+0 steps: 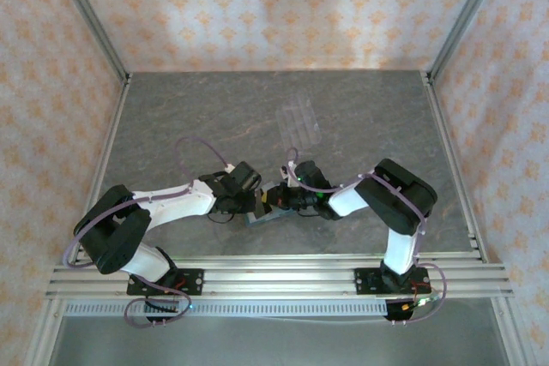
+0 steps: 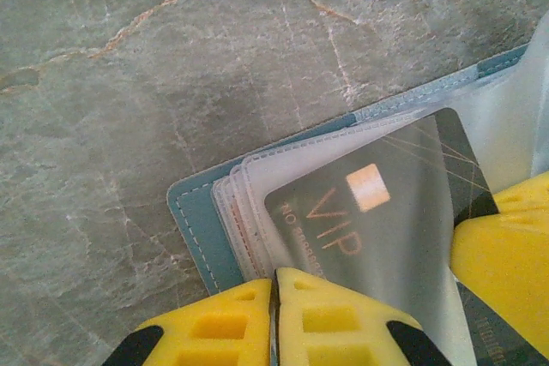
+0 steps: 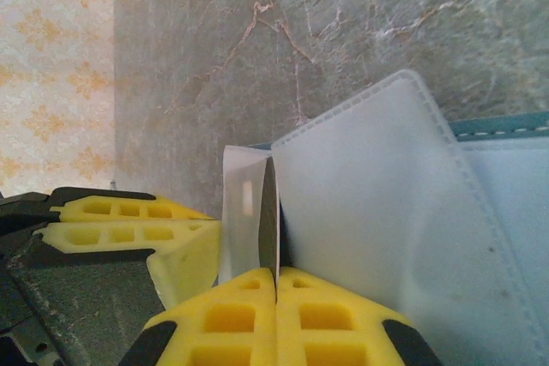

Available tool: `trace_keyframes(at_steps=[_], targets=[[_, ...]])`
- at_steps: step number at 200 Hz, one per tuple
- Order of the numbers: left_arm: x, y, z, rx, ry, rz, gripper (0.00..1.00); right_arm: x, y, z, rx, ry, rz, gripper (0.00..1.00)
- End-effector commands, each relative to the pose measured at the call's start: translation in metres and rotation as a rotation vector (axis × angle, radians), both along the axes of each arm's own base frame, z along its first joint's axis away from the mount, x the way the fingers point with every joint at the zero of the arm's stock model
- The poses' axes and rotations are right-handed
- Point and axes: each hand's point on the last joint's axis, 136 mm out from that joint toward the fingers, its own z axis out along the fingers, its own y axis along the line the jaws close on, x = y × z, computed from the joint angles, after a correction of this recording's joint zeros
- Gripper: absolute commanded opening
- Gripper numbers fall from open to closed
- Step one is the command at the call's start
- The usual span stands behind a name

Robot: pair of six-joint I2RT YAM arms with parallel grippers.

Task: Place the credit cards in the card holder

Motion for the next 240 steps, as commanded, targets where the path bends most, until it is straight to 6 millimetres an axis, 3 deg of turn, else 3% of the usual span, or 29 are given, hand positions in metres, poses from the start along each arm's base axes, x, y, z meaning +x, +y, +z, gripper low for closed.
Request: trace_keyframes(at_steps=[1, 56, 96, 156, 182, 240], targets=[[-0.023, 0.021, -0.028, 0.082, 0.092, -0.003, 0.09, 0.001, -0.002, -0.017, -0.035, 0.017, -0.059, 0.00], [-0.022, 0.021, -0.028, 0.080, 0.090, -0.003, 0.09, 0.000, -0.008, -0.022, -0.066, 0.021, -0.075, 0.00], [-0.020, 0.019, -0.027, 0.079, 0.089, -0.006, 0.09, -0.011, -0.001, -0.023, -0.093, 0.008, -0.038, 0.00], [-0.018, 0.018, -0.027, 0.076, 0.086, 0.001, 0.10, -0.015, -0.001, -0.004, -0.080, 0.007, -0.023, 0.26], [-0.019, 0.019, -0.027, 0.074, 0.085, 0.005, 0.10, -0.017, -0.001, 0.004, -0.108, 0.006, 0.000, 0.33], [-0.020, 0.020, -0.028, 0.075, 0.085, 0.005, 0.10, -0.015, -0.015, 0.004, -0.249, -0.006, 0.011, 0.36]])
